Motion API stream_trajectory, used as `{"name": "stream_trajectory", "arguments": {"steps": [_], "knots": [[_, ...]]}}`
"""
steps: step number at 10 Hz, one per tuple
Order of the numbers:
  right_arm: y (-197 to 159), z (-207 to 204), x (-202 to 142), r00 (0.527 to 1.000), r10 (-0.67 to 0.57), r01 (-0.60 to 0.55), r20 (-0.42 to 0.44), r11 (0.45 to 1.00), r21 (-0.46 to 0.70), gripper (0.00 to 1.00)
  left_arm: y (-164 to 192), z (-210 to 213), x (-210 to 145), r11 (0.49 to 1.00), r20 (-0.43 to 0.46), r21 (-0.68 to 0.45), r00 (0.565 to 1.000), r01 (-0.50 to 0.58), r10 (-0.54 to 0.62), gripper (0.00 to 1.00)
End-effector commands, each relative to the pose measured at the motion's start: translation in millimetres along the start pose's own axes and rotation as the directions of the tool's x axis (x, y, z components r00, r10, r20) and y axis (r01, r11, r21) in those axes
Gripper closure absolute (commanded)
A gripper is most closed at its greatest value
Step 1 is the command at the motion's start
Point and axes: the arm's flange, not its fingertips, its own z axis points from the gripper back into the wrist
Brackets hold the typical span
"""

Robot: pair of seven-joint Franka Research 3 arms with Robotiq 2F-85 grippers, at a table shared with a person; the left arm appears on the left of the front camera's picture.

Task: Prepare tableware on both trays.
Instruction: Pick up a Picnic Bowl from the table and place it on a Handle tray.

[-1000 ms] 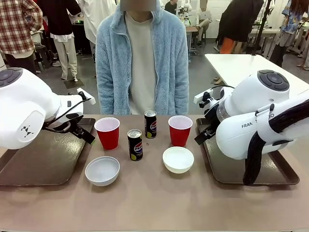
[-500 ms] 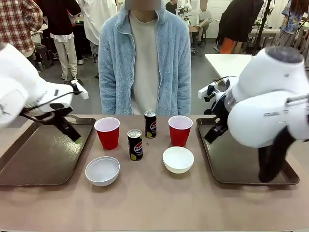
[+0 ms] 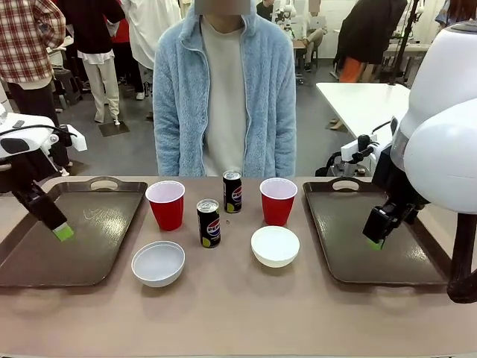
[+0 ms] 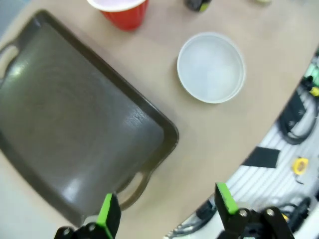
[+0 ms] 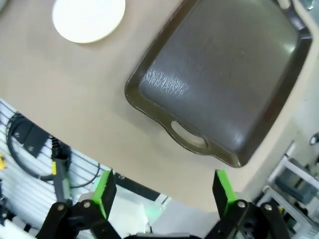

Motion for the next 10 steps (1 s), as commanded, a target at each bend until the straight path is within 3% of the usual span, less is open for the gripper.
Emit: {"name": "stream_trajectory", "arguments": {"steps": [1,2,3,4,5,6,7,10], "knots": [[-2,-12,18,0.999,0.022,-0.022,0.046,1.0,0.001,0.0,2,-16,16,0.999,0.008,0.041,0.999,0.032,-0.033,0.0],[0,0,0,1.0,0.0,0.0,0.0,1.0,0.0,0.0,0,0,0,1.0,0.0,0.0,1.0,0.0,0.0,0.0],[-23,-13,13,0.998,0.029,-0.04,0.06,0.98,0.193,0.0,20,-18,14,0.99,0.063,-0.136,0.997,-0.032,0.04,0.0],[-43,-14,9,0.993,-0.022,-0.022,0.115,0.93,0.367,0.0,44,-7,7,0.958,0.141,-0.277,0.984,-0.071,0.113,0.0],[-72,-12,-10,0.977,-0.112,0.005,0.182,0.863,0.506,0.0,65,-2,-9,0.905,0.198,-0.412,0.96,-0.1,0.196,0.0],[-104,-17,-31,0.948,-0.209,-0.009,0.241,0.737,0.675,0.0,96,7,-27,0.832,0.229,-0.549,0.942,-0.085,0.247,0.0],[-156,-30,-52,0.906,-0.337,0.021,0.257,0.641,0.768,0.0,134,-5,-29,0.748,0.24,-0.66,0.924,-0.069,0.297,0.0],[-206,-64,-96,0.82,-0.546,0.09,0.175,0.424,0.901,0.0,200,-10,-72,0.608,0.209,-0.78,0.855,-0.147,0.475,0.0]]}}
